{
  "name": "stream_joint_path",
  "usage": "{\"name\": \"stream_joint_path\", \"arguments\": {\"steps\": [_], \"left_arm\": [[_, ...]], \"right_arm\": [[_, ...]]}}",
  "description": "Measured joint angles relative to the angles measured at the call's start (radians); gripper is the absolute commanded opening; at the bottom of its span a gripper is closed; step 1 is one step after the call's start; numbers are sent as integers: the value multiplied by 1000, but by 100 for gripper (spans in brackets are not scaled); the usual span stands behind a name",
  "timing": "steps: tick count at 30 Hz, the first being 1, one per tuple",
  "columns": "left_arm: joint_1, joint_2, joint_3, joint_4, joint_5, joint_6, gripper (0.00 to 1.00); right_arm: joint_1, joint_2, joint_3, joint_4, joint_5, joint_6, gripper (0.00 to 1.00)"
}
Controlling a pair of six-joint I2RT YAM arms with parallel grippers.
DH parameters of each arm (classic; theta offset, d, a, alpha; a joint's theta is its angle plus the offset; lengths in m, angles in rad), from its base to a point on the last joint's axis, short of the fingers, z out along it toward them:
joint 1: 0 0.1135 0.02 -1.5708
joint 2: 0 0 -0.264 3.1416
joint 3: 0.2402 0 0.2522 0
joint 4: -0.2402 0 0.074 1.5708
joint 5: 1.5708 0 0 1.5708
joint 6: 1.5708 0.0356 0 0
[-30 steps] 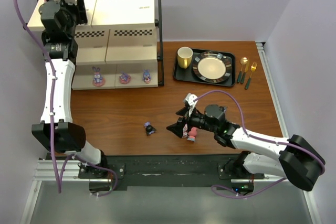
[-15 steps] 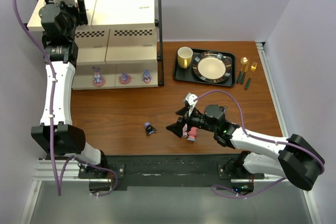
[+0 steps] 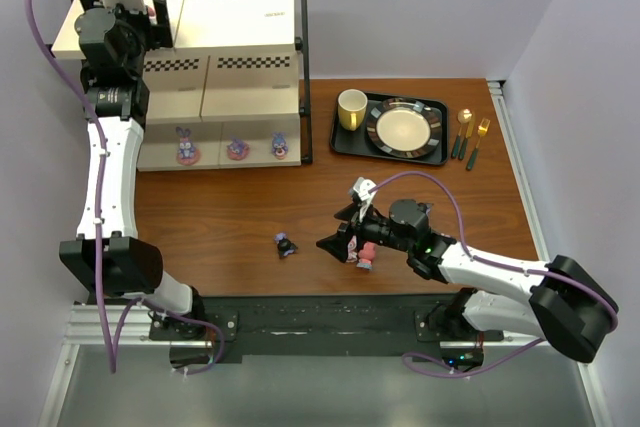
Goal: Place and organize the plastic toys onto the shelf
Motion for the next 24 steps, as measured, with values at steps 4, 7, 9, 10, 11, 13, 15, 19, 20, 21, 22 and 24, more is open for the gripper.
{"name": "stream_joint_path", "arguments": {"steps": [4, 7, 9, 10, 11, 13, 15, 19, 20, 21, 22, 24], "left_arm": [[0, -12, 0, -11, -3, -11, 100], [0, -49, -4, -27, -5, -37, 100], [0, -97, -20, -33, 0, -69, 100], [0, -121, -27, -34, 6, -87, 100], [0, -154, -42, -34, 17, -115, 100], [0, -226, -71, -39, 44, -171, 100], [-5, -301, -111, -44, 75, -222, 100], [-69, -465, -251, -49, 130, -314, 100], [-103, -499, -294, -51, 140, -331, 100], [-135, -524, -327, -56, 150, -348, 100], [-173, -554, -373, -52, 166, -367, 99], [-238, -597, -465, -61, 212, -414, 100]], "right_arm": [[0, 0, 0, -5, 1, 0, 98], [0, -11, 0, -32, 4, -1, 98], [0, -34, 2, -79, 16, -3, 98], [0, -48, 8, -114, 32, -4, 98], [0, -63, 16, -146, 47, -5, 98], [0, -99, 32, -212, 90, -6, 98], [0, -138, 43, -270, 123, -6, 98], [0, -201, 71, -418, 214, 10, 97], [0, -209, 76, -452, 229, 18, 97], [0, -212, 77, -478, 243, 25, 96], [-1, -217, 77, -512, 250, 36, 96], [-5, -221, 77, -576, 272, 57, 95]]}}
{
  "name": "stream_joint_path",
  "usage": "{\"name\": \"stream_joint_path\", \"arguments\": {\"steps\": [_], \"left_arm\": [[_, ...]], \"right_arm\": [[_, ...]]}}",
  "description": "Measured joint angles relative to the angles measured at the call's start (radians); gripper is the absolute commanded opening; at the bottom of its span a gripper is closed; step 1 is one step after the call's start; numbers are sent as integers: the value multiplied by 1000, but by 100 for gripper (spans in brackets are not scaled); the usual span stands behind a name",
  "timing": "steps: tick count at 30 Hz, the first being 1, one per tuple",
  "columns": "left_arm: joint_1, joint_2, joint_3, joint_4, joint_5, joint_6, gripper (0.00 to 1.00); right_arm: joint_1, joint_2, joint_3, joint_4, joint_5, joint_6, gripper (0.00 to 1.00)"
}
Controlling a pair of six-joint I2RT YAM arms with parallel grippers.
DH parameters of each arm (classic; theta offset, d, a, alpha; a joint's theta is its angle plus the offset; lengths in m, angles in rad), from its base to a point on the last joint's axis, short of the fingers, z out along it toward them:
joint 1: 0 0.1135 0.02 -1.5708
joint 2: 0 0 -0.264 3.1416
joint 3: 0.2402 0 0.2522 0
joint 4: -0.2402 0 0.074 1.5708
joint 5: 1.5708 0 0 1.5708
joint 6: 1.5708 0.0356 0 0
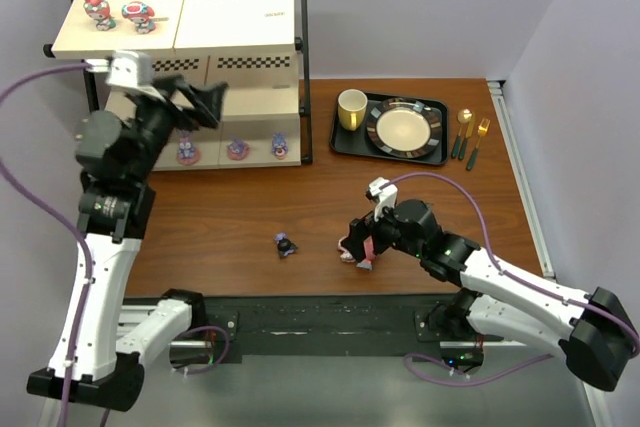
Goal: Place and organize the plastic toys onto the shelf
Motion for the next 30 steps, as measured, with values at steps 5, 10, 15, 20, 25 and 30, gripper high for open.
{"name": "stream_joint_path", "arguments": {"steps": [5, 10, 15, 20, 25, 30], "left_arm": [[-159, -30, -203, -37, 33, -97, 99], [-333, -38, -380, -84, 16, -177, 98], [-442, -39, -491, -69, -11, -249, 98], [-551, 8, -545, -55, -56, -303, 98], [-598, 60, -563, -24, -89, -332, 98], [-601, 75, -605, 21, -124, -359, 98]], "right_arm": [[-39, 15, 0, -87, 12, 34, 89], [-114, 113, 27, -127, -34, 45, 79], [-150, 219, 86, -135, -94, 39, 72], [-153, 237, 111, -158, -139, 58, 66], [-101, 200, 126, -212, -115, 146, 68], [31, 190, 139, -243, -50, 253, 66]]}}
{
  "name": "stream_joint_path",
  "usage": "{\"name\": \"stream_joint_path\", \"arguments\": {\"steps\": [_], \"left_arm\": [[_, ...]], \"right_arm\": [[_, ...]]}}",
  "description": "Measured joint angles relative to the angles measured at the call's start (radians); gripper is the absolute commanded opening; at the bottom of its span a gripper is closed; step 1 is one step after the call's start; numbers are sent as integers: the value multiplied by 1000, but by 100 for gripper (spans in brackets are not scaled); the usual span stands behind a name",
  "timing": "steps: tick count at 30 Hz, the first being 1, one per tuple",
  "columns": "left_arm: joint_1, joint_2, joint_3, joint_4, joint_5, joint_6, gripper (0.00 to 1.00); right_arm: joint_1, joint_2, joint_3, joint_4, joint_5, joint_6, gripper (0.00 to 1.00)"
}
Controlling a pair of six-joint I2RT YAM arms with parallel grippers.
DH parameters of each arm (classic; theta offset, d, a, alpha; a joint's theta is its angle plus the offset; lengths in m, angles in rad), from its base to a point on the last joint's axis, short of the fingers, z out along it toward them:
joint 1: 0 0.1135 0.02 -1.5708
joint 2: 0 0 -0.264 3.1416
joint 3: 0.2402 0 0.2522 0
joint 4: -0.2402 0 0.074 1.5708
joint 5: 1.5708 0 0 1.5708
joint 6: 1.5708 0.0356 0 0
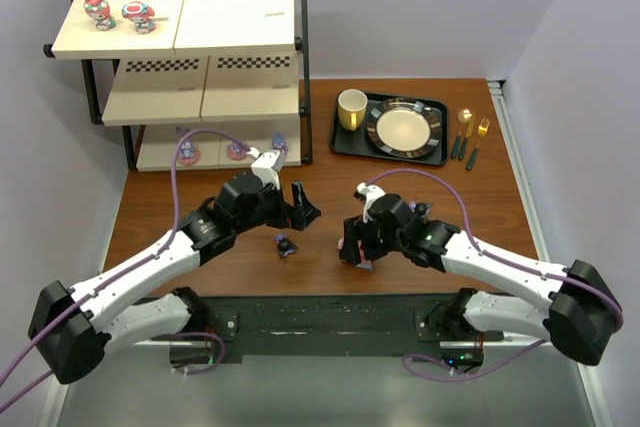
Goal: Place and organize the plastic toys onto the shelf
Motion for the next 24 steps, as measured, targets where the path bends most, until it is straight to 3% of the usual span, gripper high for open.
{"name": "stream_joint_path", "arguments": {"steps": [10, 24], "left_arm": [[0, -49, -62, 23, -65, -25, 98], [0, -68, -102, 39, -73, -32, 99]], "right_arm": [[3, 67, -41, 58, 40, 213, 66], [4, 186, -40, 77, 52, 304, 65]]}}
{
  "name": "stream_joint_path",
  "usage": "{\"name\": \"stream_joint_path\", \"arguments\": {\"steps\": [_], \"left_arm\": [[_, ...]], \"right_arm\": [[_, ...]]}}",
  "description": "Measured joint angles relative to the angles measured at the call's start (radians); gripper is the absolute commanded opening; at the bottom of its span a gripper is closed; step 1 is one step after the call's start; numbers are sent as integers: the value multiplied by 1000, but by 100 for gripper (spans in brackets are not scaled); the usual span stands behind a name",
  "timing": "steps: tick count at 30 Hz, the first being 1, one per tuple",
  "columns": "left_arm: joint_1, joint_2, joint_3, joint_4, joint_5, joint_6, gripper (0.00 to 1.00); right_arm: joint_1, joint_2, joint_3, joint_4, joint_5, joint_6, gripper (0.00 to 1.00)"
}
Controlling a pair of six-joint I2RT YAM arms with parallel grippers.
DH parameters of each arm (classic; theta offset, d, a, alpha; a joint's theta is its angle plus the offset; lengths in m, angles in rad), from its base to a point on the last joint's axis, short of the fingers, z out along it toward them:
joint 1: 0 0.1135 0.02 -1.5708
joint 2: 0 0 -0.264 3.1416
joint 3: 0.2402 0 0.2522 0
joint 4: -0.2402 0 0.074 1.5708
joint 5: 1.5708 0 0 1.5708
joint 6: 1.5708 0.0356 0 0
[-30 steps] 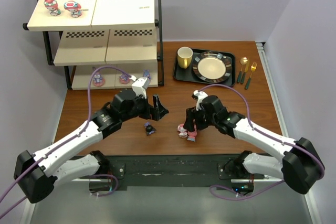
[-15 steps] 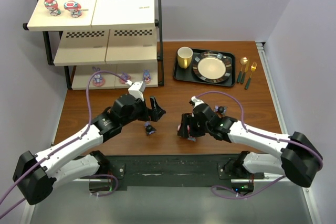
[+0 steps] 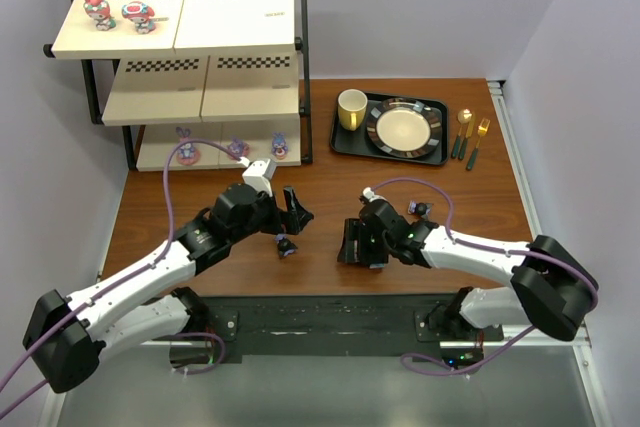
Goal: Place and organize the plastic toys onto the shelf
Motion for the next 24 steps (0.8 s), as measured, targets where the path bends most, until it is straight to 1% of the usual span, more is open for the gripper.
{"name": "stream_joint_path", "arguments": {"steps": [4, 9, 10, 12, 13, 15, 16, 18, 19, 21, 24], "left_arm": [[0, -5, 0, 3, 0, 0, 99], [0, -8, 0, 7, 1, -8, 99], [0, -8, 0, 7, 1, -9, 99], [0, -8, 0, 7, 1, -14, 99], [0, -8, 0, 7, 1, -15, 99], [0, -9, 0, 7, 1, -16, 99], [0, -10, 0, 7, 2, -17, 99], [0, -11, 0, 8, 3, -19, 99], [0, -11, 0, 8, 5, -22, 99], [0, -11, 0, 10, 9, -35, 99], [0, -11, 0, 15, 18, -58, 99]], "right_arm": [[0, 8, -4, 15, 1, 16, 64], [0, 24, -14, 44, 16, 34, 56], [0, 27, -14, 50, 20, 37, 51], [0, 30, -17, 59, 26, 41, 46], [0, 30, -22, 63, 32, 43, 38], [0, 30, -28, 69, 39, 46, 32], [0, 30, -30, 76, 42, 49, 25], [0, 30, -34, 89, 45, 45, 16], [0, 29, -36, 95, 45, 42, 7], [1, 26, -41, 110, 45, 28, 0], [16, 9, -48, 127, 66, -12, 0]]}}
